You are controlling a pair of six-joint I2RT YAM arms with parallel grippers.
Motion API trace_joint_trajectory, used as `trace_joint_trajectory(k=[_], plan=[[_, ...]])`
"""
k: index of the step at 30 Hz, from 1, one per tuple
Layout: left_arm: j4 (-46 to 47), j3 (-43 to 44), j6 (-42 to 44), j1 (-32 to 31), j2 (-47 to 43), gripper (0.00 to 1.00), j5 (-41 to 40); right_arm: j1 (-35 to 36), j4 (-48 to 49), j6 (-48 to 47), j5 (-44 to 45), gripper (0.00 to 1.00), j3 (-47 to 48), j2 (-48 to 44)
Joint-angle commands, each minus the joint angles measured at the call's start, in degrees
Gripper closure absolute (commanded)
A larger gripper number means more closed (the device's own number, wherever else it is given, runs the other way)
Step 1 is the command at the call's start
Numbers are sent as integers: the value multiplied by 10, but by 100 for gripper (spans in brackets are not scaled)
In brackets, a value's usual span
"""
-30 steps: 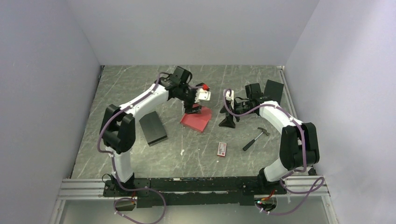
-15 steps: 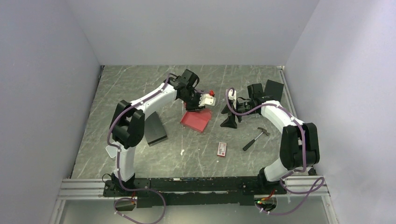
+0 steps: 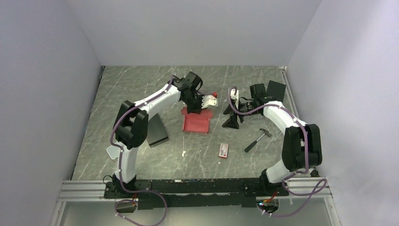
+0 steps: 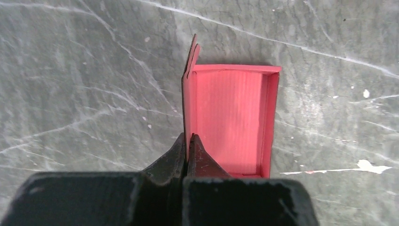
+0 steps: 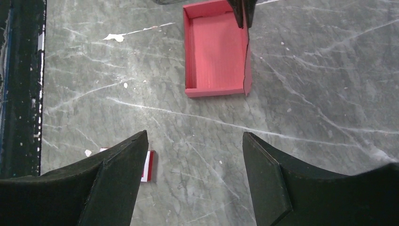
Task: Fold the paper box
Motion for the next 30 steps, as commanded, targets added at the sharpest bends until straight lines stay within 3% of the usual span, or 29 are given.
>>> trace_joint_trajectory(k=[1,5,10,17,24,30], plan=[[-45,26,-90,-1,-27,100,21,-11,49,65,-27,24,21,-15],[-83,41,-158,14,-27,100,59,-21,175,227,-4,29,4,-25],[-92,24,-224,35,-47,100,102,-21,227,298,-6,45,15,3],[-27,-57,-272,37,-124,100,103,-11,220,297,-13,59,34,42],[109,-196,-284,28,-249,100,125,44,169,241,-27,59,60,43],[144,-246,-270,22,-289,100,145,61,141,202,-45,58,68,28]])
